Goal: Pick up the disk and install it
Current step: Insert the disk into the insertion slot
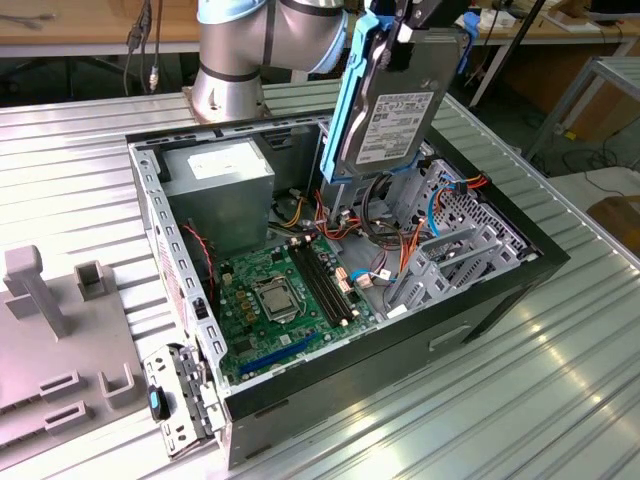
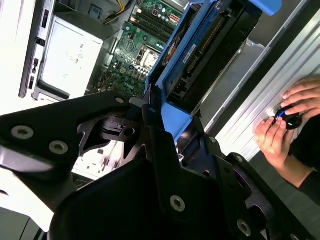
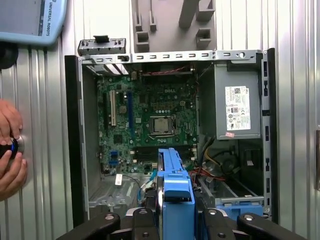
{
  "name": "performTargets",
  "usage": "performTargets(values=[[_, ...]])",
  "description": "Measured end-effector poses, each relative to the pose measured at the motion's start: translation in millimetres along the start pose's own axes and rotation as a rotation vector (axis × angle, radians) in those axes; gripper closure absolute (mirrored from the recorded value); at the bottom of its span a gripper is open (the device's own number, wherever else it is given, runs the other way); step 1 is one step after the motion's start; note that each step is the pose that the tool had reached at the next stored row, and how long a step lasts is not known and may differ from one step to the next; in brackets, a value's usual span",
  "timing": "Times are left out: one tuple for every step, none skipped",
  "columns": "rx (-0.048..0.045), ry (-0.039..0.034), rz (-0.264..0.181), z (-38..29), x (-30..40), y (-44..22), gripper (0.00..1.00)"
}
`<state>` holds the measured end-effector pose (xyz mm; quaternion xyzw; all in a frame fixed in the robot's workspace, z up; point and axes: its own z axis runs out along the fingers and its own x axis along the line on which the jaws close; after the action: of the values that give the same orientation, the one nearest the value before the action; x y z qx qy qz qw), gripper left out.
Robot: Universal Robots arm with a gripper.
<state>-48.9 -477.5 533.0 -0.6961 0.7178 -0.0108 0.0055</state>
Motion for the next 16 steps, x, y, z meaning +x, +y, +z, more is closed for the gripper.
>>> performTargets(values=[[0.0000, 0.0002, 0.000, 0.4, 1.0, -1.4, 0.64], [0.0000, 0.0004, 0.000, 0.7, 1.9, -2.5, 0.64], [0.0000, 0.0003, 0.000, 1.2, 4.3, -3.7, 0.64], [0.0001, 0.0001, 0.000, 1.5, 6.7, -4.1, 0.64], [0.0001, 0.0002, 0.000, 1.7, 9.1, -4.4, 0.64], [0.0001, 0.0002, 0.000, 2.1, 12.1, -4.8, 0.64], [0.0002, 0.0002, 0.000, 2.4, 14.1, -5.1, 0.64], [0.0002, 0.0001, 0.000, 2.8, 16.4, -5.6, 0.64], [0.0002, 0.0001, 0.000, 3.3, 18.1, -6.3, 0.64], [0.0004, -0.0001, 0.000, 4.3, 18.9, -8.1, 0.64], [0.0005, 0.0002, 0.000, 4.8, 19.0, -9.9, 0.64], [0.0005, 0.0003, 0.000, 5.3, 18.9, -11.8, 0.64], [0.0007, 0.0002, -0.001, 5.9, 18.9, -14.3, 0.64], [0.0008, 0.0001, -0.001, 6.5, 18.8, -16.5, 0.64], [0.0014, -0.0001, -0.002, 7.2, 18.8, -18.9, 0.64], [0.0021, -0.0001, -0.002, 7.6, 18.9, -20.0, 0.64]])
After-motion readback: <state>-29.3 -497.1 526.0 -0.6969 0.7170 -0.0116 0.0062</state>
